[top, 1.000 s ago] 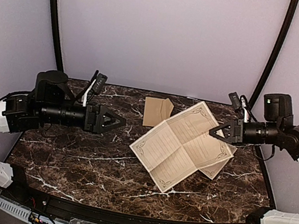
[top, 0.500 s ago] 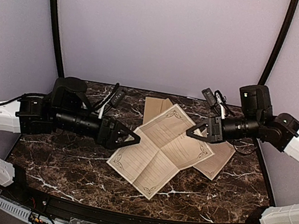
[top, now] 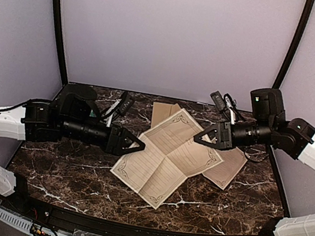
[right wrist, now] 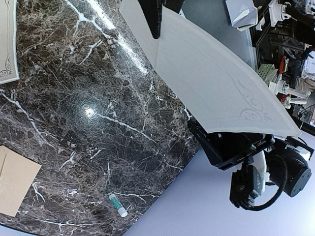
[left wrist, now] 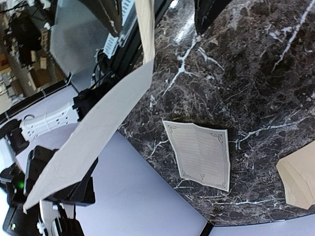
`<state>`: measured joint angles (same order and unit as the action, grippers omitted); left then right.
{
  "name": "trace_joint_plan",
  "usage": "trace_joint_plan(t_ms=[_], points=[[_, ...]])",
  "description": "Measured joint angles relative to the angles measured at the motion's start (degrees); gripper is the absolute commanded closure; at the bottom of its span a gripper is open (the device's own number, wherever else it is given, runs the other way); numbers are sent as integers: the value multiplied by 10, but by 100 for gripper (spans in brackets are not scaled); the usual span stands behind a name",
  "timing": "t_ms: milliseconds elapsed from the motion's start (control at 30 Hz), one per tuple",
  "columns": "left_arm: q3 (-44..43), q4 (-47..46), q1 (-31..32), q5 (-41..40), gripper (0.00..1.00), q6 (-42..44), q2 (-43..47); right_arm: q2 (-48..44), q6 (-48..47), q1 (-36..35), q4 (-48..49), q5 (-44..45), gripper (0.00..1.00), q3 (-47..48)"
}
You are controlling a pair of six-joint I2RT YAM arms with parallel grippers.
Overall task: Place the letter into the envelope and seal it
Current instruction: Fold the letter.
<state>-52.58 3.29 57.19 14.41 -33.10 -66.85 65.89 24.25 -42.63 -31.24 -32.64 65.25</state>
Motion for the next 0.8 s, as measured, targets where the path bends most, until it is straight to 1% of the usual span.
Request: trace_joint_plan(t_ms=[33,67,133,233,367,433,467,500,600,667,733,800], points=[[0,0,0,0,58,-1,-3,0,0,-1,0,1,100,0],[0,1,0,0,63,-2,-6,0,0,-1,0,2,100,0],[0,2,0,-1,68,-5,-12,0,0,-2,0,3,100,0],[0,2,0,-3,71,-7,-15,0,0,-3,0,4,100,0],[0,2,1,-4,88,-12,-15,0,0,-6,0,5,100,0],[0,2,1,-5,99,-13,-15,0,0,-6,0,5,100,0],[0,2,1,-5,100,-12,-15,0,0,-6,0,6,99,0],[0,2,1,-5,100,-16,-15,0,0,-6,0,6,86,0],[0,2,1,-11,100,-16,-15,-1,0,-6,0,8,53,1],[0,2,1,-21,100,-17,-15,-5,2,-6,0,10,36,1],[0,2,1,-34,100,-21,-12,-15,5,-7,0,14,27,2],[2,1,1,-44,100,-23,-2,-32,5,-8,5,18,21,2]])
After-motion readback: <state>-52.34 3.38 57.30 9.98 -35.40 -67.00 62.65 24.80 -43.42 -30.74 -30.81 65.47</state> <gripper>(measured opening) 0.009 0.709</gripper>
